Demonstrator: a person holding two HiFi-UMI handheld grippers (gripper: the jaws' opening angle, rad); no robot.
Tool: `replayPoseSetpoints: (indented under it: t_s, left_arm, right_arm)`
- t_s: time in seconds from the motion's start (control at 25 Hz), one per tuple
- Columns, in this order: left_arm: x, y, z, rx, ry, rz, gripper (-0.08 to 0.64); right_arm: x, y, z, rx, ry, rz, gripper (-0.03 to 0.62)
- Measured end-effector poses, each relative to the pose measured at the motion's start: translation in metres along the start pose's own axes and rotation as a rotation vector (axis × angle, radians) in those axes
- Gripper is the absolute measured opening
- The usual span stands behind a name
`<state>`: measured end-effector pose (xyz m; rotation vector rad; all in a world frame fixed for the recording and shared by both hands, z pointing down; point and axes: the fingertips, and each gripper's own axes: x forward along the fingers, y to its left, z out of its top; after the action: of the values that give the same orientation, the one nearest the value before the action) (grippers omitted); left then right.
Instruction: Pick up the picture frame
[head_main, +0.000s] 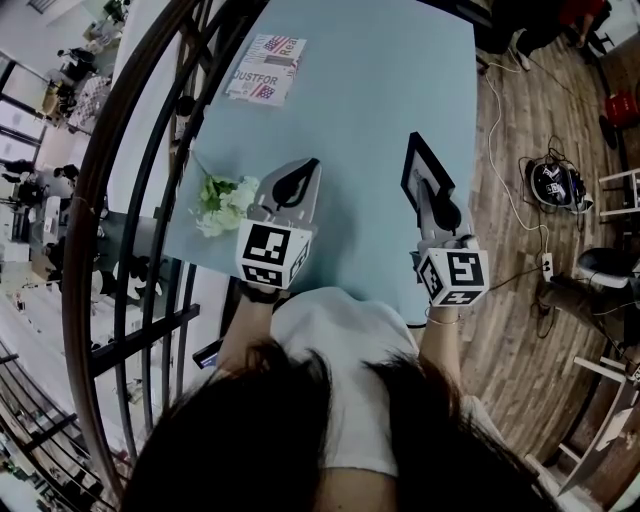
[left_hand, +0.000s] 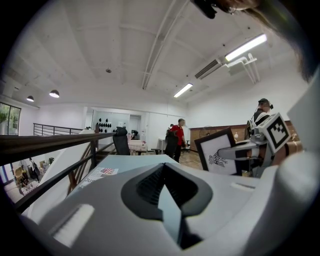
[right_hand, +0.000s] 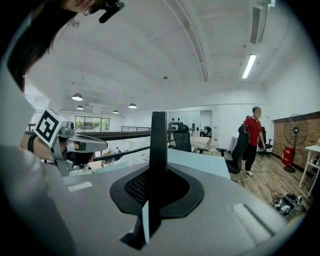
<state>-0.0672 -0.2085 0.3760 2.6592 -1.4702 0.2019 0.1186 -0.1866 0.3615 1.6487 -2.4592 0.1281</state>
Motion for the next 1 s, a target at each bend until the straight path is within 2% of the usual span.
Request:
replayPoseSetpoints:
  t_s: [1.0]
  left_arm:
    - [-0.0042, 0.0032, 0.0021, -0.006, -0.010, 0.016, 0.057]
  right_arm:
    - [-0.0033, 0.0014, -0.0006, 0.007, -0.003, 0.000, 0.014]
